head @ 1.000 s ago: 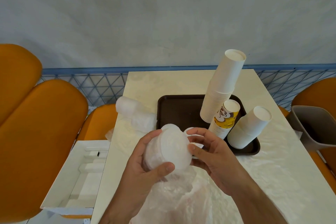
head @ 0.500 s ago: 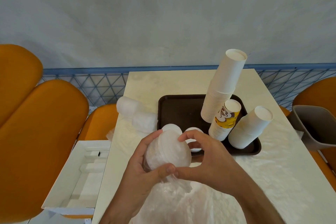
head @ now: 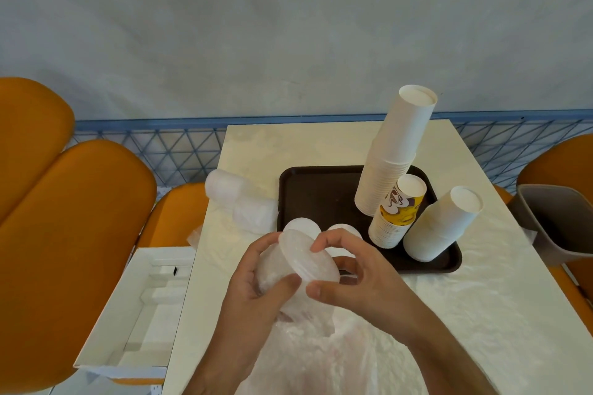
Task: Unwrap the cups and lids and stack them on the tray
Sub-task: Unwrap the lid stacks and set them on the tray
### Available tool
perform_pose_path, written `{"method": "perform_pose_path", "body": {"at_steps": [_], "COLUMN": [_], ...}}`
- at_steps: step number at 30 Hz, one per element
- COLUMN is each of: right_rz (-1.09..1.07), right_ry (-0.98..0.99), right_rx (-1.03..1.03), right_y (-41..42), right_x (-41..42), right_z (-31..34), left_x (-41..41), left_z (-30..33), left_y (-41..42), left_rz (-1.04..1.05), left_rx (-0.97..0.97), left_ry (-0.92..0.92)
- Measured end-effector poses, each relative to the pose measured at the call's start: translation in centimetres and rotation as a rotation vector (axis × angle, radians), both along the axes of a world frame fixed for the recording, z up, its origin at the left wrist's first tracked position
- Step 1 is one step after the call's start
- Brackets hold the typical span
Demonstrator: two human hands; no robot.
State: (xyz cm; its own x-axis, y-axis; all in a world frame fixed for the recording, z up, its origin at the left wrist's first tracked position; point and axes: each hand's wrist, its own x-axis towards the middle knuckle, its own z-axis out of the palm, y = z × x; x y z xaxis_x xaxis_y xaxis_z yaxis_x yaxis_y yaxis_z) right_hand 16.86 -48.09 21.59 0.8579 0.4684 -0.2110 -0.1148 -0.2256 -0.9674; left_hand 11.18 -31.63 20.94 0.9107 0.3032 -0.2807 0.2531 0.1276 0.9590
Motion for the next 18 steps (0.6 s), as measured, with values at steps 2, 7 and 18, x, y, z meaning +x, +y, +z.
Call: {"method": "perform_pose_path", "body": {"at_steps": [2, 7, 18], "right_rz": [-0.002, -0.137, -0.295], "right_ry": [0.013, 0.122, -0.188], "right_rx": [0.044, 0.288, -0.642], "right_y": [0.0, -0.7, -1.8], "right_x": [-0.1, 0.9, 8.1], "right_z": [-0.6, -0.9, -12.3], "left_x": [0.1, 0.1, -0.6], "left_z": [-0.2, -0.5, -0.8], "left_y": [0.0, 0.6, 2.0], "left_rz": [0.002, 0.02, 0.092], "left_rx": [0.014, -0.008, -0.077], "left_ry": [0.02, 0.071, 0.077]}}
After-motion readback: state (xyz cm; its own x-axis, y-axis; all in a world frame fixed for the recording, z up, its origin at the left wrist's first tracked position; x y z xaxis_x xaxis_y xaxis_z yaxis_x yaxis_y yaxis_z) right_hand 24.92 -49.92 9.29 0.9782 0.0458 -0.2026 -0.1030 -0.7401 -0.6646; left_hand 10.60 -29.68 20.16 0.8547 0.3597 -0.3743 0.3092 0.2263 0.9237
